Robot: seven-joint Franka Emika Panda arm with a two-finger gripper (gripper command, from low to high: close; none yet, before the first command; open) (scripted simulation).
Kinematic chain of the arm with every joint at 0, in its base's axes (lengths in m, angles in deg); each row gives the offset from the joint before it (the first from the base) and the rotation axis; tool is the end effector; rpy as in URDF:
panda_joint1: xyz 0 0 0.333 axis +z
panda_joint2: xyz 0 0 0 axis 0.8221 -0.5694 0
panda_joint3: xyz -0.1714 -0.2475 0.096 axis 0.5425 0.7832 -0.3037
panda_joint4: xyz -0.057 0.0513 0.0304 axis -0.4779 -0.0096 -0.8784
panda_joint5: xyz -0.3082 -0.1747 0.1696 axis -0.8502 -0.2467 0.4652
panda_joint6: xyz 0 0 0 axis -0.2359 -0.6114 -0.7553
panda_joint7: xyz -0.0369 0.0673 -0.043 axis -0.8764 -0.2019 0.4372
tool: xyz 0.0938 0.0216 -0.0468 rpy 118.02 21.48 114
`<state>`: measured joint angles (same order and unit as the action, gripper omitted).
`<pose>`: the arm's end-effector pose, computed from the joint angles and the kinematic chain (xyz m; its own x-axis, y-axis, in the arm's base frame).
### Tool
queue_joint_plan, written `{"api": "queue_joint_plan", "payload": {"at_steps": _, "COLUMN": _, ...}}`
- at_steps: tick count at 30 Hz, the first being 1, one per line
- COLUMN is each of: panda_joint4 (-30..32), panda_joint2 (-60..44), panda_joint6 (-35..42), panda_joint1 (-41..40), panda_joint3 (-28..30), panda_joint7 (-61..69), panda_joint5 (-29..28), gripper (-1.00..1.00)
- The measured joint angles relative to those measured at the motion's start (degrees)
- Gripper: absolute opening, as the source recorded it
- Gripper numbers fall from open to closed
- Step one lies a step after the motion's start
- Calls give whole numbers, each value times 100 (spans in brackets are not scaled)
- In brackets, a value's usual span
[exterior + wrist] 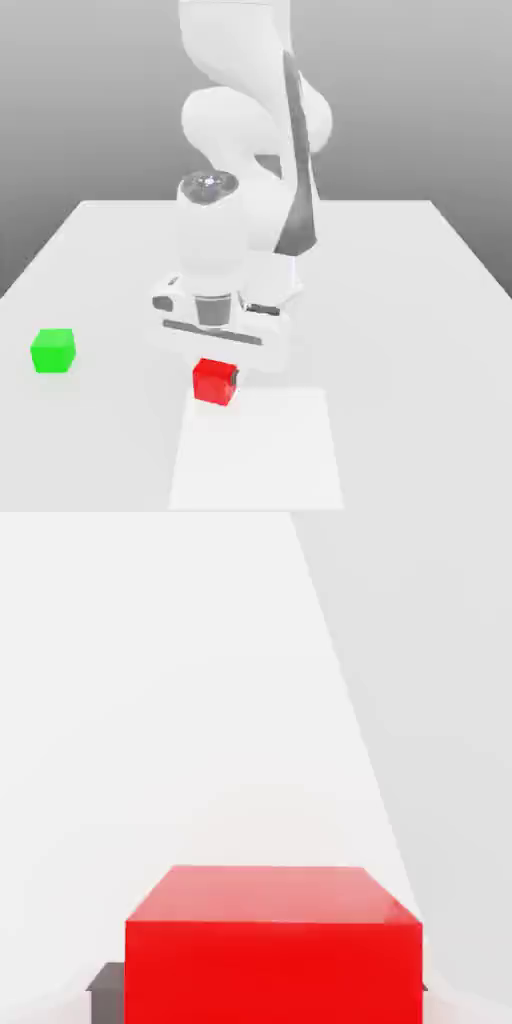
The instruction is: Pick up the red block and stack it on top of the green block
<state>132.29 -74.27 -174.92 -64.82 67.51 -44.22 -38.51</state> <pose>0.3148 -0.0546 0.1713 0.4549 -0.8905 0.0003 -0.8905 -0.4549 -0.0002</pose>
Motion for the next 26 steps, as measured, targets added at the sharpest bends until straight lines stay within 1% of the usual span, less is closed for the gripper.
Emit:
{"api": "queue_joint_plan", "payload": {"at_steps": 4, "panda_joint4": 114, "panda_joint2": 822, "panda_joint6": 708, "panda_joint1": 35, "panda_joint3": 44, "panda_joint7": -23, "panda_joint5": -37, "gripper": -100}}
{"api": "queue_joint_plan", "payload": {"at_steps": 6, "panda_joint4": 4, "panda_joint2": 975, "panda_joint6": 967, "panda_joint1": -222, "panda_joint3": 244, "panda_joint7": -72, "panda_joint5": -71, "gripper": -100}}
{"api": "queue_joint_plan", "payload": {"at_steps": 15, "panda_joint4": -1039, "panda_joint2": 801, "panda_joint6": 1810, "panda_joint1": -2146, "panda_joint3": 1872, "panda_joint7": -486, "panda_joint5": -387, "gripper": -100}}
{"api": "queue_joint_plan", "payload": {"at_steps": 17, "panda_joint4": -1180, "panda_joint2": 585, "panda_joint6": 1740, "panda_joint1": -2386, "panda_joint3": 2100, "panda_joint7": -438, "panda_joint5": -287, "gripper": -100}}
{"api": "queue_joint_plan", "payload": {"at_steps": 19, "panda_joint4": -1229, "panda_joint2": 217, "panda_joint6": 1441, "panda_joint1": -2413, "panda_joint3": 2143, "panda_joint7": -216, "panda_joint5": 32, "gripper": -100}}
{"api": "queue_joint_plan", "payload": {"at_steps": 22, "panda_joint4": -1270, "panda_joint2": -403, "panda_joint6": 911, "panda_joint1": -2535, "panda_joint3": 1853, "panda_joint7": 242, "panda_joint5": 678, "gripper": -100}}
{"api": "queue_joint_plan", "payload": {"at_steps": 23, "panda_joint4": -1278, "panda_joint2": -540, "panda_joint6": 791, "panda_joint1": -2581, "panda_joint3": 1773, "panda_joint7": 351, "panda_joint5": 829, "gripper": 100}}
{"api": "queue_joint_plan", "payload": {"at_steps": 26, "panda_joint4": -1278, "panda_joint2": -540, "panda_joint6": 791, "panda_joint1": -2581, "panda_joint3": 1773, "panda_joint7": 351, "panda_joint5": 829, "gripper": 100}}
